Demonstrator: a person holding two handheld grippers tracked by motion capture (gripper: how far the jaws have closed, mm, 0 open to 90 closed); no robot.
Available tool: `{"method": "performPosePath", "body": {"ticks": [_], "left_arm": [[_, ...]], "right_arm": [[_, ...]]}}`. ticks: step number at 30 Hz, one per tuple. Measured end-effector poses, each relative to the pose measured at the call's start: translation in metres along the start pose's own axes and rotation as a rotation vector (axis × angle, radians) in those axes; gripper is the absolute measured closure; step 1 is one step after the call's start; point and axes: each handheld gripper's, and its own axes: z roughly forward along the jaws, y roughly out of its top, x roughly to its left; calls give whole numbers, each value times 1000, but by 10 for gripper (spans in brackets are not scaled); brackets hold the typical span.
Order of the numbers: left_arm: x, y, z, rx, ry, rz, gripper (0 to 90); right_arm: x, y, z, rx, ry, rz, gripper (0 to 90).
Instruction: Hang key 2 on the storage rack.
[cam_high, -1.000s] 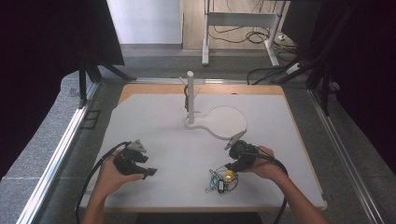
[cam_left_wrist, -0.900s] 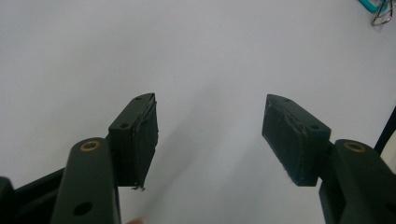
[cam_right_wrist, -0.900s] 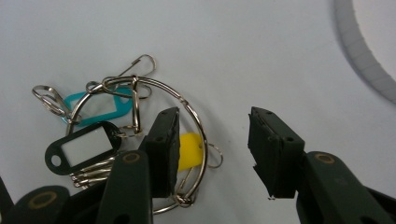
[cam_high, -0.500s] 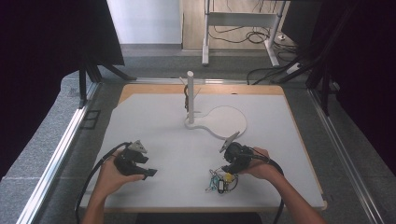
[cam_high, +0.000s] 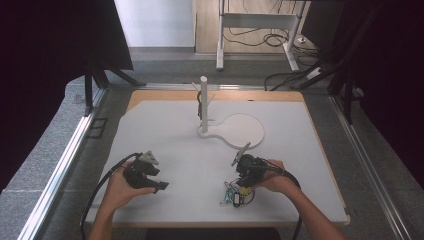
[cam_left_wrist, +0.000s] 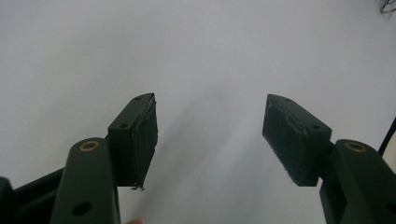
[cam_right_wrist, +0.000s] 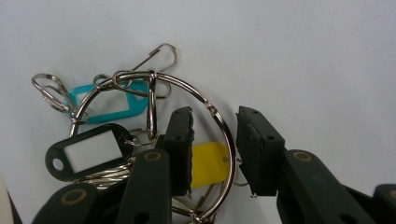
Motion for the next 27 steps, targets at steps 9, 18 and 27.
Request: {"method": "performPosePath", "body": {"ticks": [9, 18, 27], "left_arm": [[0, 0, 1, 8, -2, 3, 362], [-1, 1, 3, 21, -5, 8, 362], [-1, 1, 4, 20, -6, 8, 362]], "right_arm": [[-2, 1, 5, 27, 6, -13, 729], [-3, 3, 5, 42, 6, -28, 802], [0, 5, 5, 59, 6, -56, 857]]}}
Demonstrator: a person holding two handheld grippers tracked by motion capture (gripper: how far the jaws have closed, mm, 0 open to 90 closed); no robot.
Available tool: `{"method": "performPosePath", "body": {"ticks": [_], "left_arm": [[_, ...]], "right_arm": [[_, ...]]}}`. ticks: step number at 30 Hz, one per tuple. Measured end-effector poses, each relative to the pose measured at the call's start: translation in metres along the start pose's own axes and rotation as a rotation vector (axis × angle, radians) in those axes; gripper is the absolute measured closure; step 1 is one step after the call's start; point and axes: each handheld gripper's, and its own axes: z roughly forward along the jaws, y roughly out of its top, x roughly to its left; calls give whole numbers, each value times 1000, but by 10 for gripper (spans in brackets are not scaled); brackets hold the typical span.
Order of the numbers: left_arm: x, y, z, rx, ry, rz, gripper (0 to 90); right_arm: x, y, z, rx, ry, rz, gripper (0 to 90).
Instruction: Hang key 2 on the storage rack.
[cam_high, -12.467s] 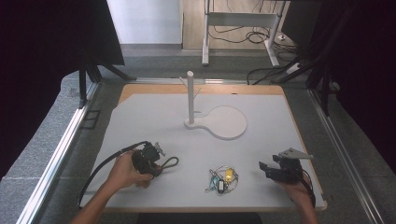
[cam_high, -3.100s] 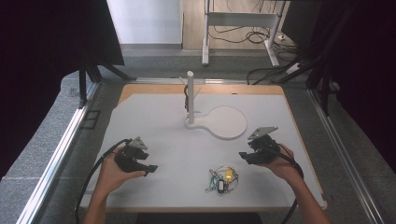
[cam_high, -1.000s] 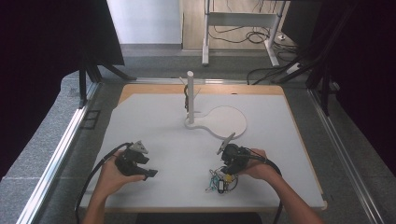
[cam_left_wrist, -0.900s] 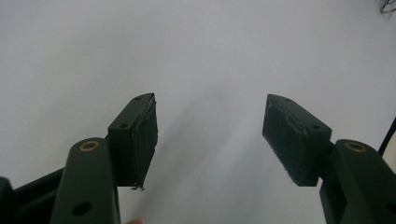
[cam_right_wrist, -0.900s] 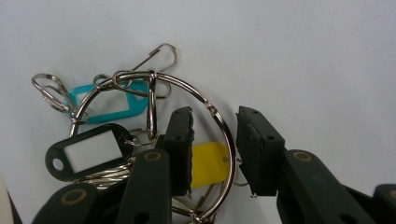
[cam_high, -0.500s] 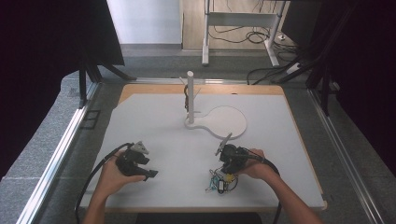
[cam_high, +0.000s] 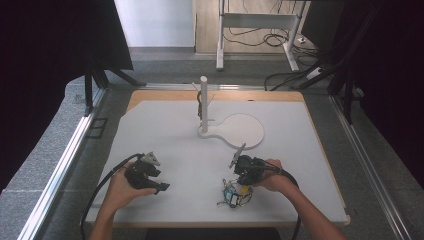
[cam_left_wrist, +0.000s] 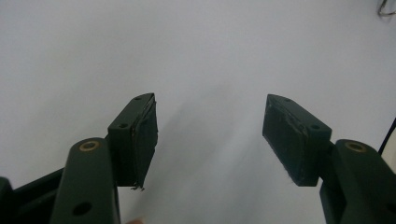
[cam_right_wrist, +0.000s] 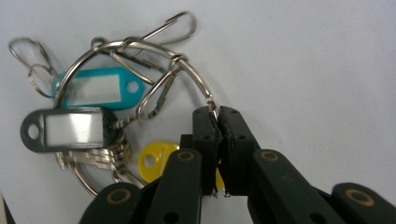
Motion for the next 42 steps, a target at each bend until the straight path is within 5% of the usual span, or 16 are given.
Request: {"method": "performPosePath", "body": {"ticks": [26, 42], "left_arm": [[-1, 1, 7, 26, -8, 5, 361], [-1, 1, 9, 39, -12, 10, 359]], "right_arm": [[-9, -7, -18, -21, 19, 71, 866], [-18, -11, -64, -96, -51, 107, 873]]}}
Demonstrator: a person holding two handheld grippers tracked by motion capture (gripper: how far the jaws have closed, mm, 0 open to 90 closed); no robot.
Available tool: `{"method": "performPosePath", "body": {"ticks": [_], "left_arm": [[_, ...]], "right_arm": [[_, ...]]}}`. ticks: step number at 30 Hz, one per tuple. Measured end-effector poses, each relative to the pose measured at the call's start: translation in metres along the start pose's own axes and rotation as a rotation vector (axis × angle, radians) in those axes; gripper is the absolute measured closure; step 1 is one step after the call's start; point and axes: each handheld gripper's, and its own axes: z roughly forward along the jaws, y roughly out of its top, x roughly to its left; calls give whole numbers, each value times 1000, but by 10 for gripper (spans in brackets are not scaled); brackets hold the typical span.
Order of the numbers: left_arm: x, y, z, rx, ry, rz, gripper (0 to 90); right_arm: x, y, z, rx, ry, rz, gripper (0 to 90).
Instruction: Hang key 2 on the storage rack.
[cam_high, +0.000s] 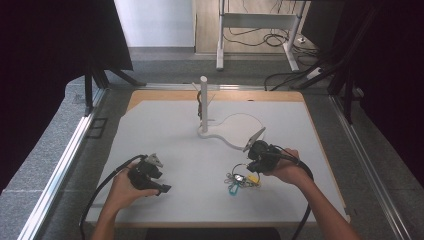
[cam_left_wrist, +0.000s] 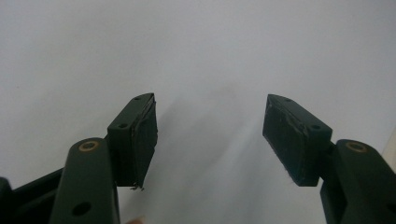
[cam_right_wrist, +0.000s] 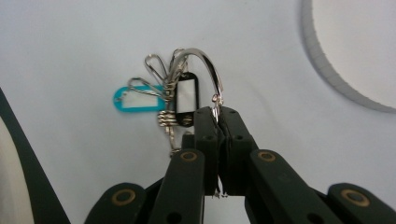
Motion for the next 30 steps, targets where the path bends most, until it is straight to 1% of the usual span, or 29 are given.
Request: {"method": "performPosePath", "body": {"ticks": [2, 6, 8, 10, 14, 15, 17, 19, 22, 24, 26, 28, 29, 30], "left_arm": [[0, 0, 0, 0, 0, 2, 359], [0, 0, 0, -8, -12, 4, 359], [0, 0, 0, -7, -10, 3, 359], [0, 0, 0, -4, -9, 4, 359], [0, 0, 1, -1, -10, 2, 359], [0, 0, 1, 0, -11, 3, 359], [0, 0, 2, -1, -9, 0, 359], [0, 0, 1, -2, -9, 1, 359], [0, 0, 1, -2, -10, 0, 359], [0, 0, 1, -2, -10, 0, 359], [0, 0, 1, -3, -12, 1, 358], [-1, 0, 0, -12, -19, -3, 358], [-1, 0, 0, -13, -20, -3, 358], [-1, 0, 0, -11, -17, -2, 355]], "right_arm": [[0, 0, -1, -2, -2, 3, 873], [-3, -1, -8, -29, 1, 21, 874], [-4, 0, -10, -37, 2, 27, 874], [-5, 0, -12, -44, 1, 27, 874], [-5, 1, -15, -41, -2, 20, 874], [-5, 3, -18, -35, -10, 15, 874], [-5, 4, -20, -36, -11, 17, 874], [-6, 7, -27, -42, -23, 13, 874], [-6, 9, -32, -44, -24, 14, 874], [-6, 11, -36, -52, -23, 3, 875], [-6, 13, -39, -55, -26, 8, 875], [-7, 14, -42, -61, -28, 2, 875], [-7, 14, -44, -59, -31, 13, 875], [-8, 15, -45, -63, -30, 12, 875]]}}
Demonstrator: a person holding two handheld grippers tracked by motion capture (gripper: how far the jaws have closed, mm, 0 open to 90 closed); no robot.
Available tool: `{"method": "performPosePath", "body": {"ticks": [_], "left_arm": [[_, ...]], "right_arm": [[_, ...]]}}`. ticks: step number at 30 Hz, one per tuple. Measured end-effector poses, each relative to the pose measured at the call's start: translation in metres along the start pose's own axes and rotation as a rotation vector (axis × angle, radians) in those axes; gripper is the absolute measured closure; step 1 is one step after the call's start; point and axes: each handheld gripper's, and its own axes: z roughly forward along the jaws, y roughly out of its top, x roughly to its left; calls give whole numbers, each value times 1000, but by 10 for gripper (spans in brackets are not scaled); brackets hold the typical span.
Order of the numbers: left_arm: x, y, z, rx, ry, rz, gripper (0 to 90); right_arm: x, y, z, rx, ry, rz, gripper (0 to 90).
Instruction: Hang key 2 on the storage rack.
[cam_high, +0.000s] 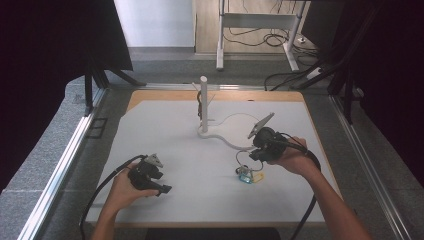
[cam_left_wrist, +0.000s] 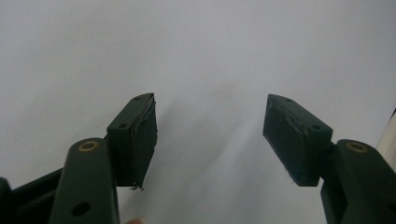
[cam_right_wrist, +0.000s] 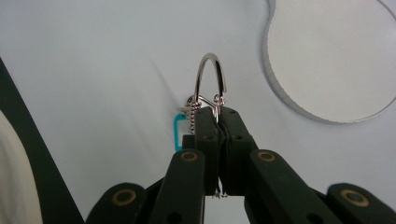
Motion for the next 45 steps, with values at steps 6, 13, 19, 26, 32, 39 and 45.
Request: {"method": "performPosePath", "body": {"ticks": [6, 13, 19, 26, 32, 39, 45], "left_arm": [[0, 0, 0, 1, 2, -1, 352], [0, 0, -1, 3, 3, -4, 352], [0, 0, -1, 5, 2, 3, 352], [0, -1, -2, 3, 2, -4, 352], [0, 0, -1, 6, 2, -4, 352], [0, -1, -1, 6, 2, -3, 352], [0, -1, -1, 6, 1, -2, 351]], "right_arm": [[-3, 2, -5, -6, -9, 4, 875], [-8, 3, -14, -22, -19, 17, 875], [-9, 6, -21, -39, -28, 22, 875], [-12, 11, -23, -40, -35, 22, 875], [-12, 14, -25, -53, -47, 9, 875], [-13, 19, -26, -59, -43, 13, 875], [-17, 24, -26, -57, -40, 20, 875]]}}
